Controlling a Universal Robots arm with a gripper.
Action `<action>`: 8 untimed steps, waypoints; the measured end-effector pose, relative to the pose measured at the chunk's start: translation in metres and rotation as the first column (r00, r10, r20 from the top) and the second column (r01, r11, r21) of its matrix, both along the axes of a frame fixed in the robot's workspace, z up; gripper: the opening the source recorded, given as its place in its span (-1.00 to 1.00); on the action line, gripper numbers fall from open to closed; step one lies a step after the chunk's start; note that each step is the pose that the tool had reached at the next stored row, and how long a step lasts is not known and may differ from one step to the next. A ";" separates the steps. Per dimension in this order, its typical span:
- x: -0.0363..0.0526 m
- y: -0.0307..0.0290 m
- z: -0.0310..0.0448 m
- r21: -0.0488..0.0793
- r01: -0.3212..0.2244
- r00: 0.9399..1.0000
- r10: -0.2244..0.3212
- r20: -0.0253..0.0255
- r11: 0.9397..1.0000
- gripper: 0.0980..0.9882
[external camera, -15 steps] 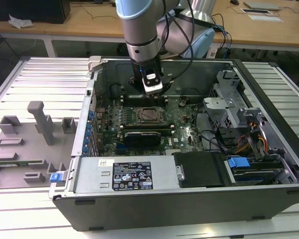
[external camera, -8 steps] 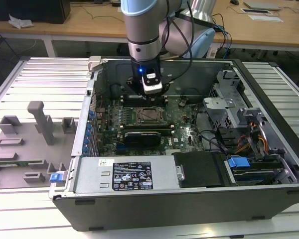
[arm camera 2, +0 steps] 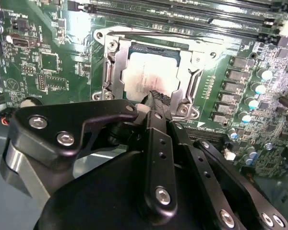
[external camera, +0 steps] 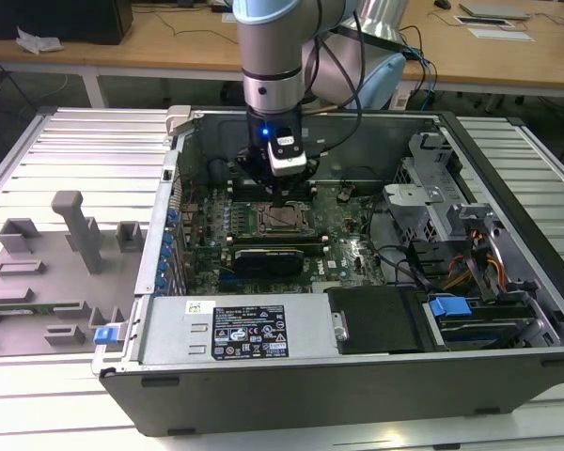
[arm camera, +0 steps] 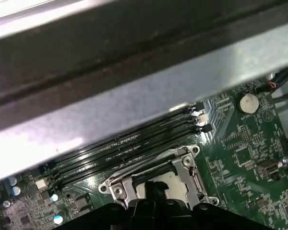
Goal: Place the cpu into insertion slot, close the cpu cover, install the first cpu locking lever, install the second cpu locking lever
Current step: 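Install the first cpu locking lever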
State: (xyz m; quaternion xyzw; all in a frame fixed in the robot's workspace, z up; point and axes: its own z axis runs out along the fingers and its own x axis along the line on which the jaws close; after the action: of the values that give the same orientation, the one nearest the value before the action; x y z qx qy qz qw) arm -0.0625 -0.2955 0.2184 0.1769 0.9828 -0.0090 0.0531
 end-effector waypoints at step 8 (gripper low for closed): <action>0.0040 -0.0044 -0.0006 0.000 -0.130 0.992 0.130 0.000 0.992 -0.98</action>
State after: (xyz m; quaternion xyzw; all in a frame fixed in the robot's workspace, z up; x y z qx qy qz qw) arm -0.0585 -0.2999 0.2179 0.1126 0.9922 -0.0055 0.0535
